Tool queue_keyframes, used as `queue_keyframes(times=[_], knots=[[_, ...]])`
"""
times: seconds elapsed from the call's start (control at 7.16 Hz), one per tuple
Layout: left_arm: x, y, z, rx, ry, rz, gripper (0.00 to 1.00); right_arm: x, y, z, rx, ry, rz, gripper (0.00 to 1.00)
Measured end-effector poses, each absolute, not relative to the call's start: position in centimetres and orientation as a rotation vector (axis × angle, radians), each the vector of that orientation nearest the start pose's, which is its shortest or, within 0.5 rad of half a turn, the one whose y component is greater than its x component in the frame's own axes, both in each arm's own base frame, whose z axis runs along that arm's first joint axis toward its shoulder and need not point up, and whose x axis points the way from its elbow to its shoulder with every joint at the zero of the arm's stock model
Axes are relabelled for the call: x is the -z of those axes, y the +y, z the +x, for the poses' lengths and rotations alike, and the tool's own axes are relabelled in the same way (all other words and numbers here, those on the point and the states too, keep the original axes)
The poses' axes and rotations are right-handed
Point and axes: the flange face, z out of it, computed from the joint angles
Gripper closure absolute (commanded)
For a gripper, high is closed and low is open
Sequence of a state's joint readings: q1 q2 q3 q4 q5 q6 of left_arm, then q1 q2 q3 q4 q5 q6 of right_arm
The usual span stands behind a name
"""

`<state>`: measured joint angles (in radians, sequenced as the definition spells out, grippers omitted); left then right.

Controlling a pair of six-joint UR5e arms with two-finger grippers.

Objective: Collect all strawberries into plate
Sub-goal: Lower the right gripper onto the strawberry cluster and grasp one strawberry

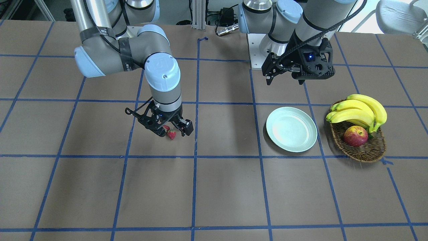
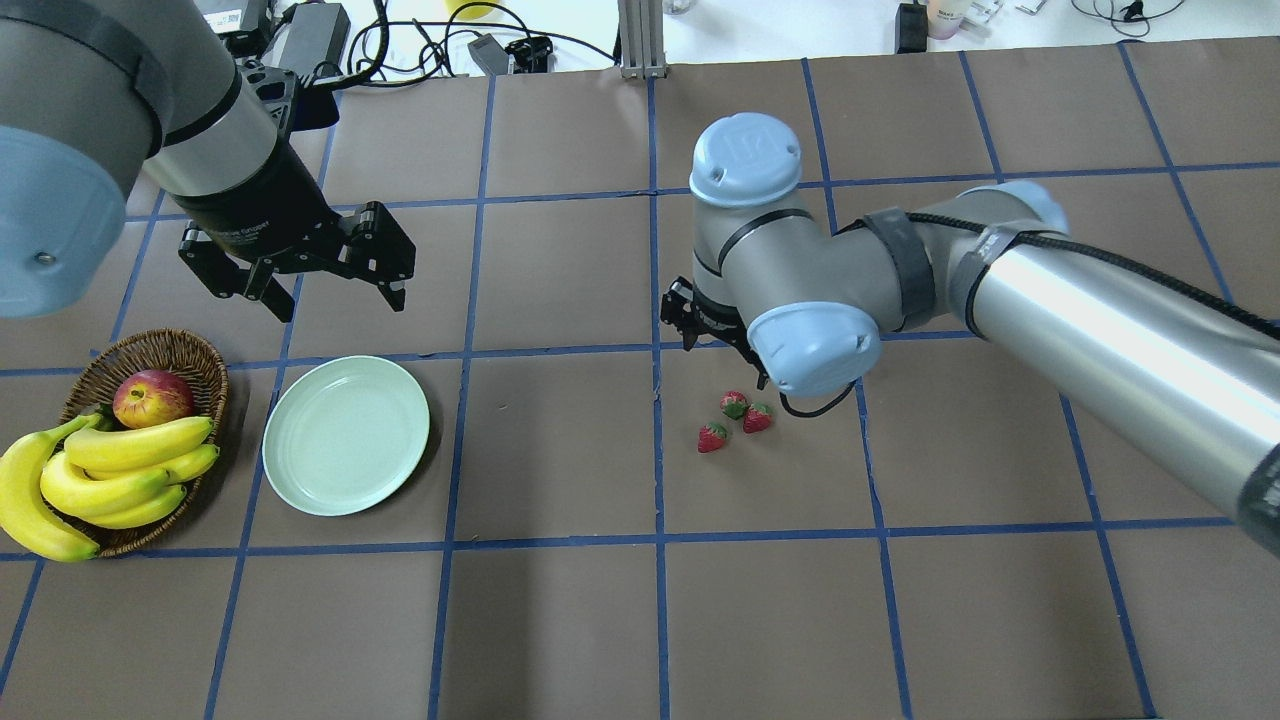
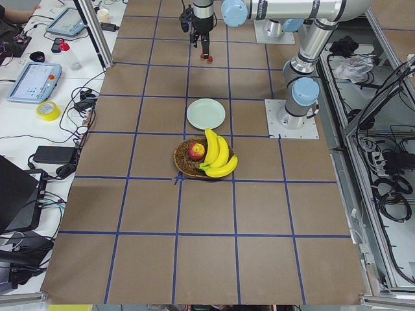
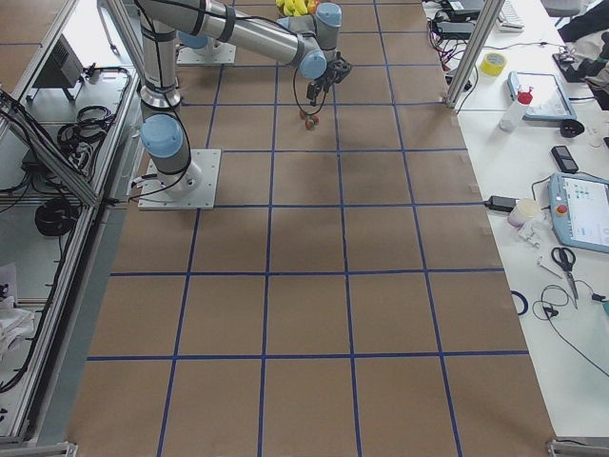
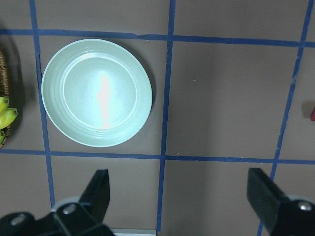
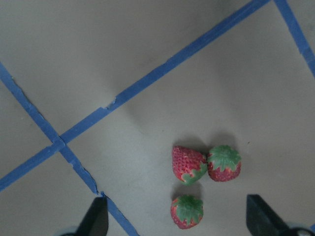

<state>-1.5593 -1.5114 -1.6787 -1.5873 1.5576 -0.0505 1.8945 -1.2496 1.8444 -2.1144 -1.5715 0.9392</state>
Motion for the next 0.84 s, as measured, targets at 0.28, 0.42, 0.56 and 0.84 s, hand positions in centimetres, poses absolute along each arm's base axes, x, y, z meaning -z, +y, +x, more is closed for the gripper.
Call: queue_keyframes(times=[0.28, 0.42, 0.56, 0.84], knots=[[-45.9, -46.0, -13.0, -0.11, 3.151, -0.096, 0.0, -21.0, -46.0, 30.8, -0.096, 2.998, 1.082, 0.0], [-45.9, -45.9, -13.0, -0.111, 3.152, -0.095, 0.0, -19.7, -44.9, 30.6, -0.086, 2.977, 1.127, 0.01], [-45.9, -45.9, -13.0, -0.111, 3.152, -0.095, 0.0, -18.7, -44.1, 30.4, -0.072, 2.962, 1.146, 0.02], [-45.9, -45.9, -13.0, -0.111, 3.151, -0.094, 0.0, -17.8, -43.3, 30.2, -0.061, 2.951, 1.161, 0.25]])
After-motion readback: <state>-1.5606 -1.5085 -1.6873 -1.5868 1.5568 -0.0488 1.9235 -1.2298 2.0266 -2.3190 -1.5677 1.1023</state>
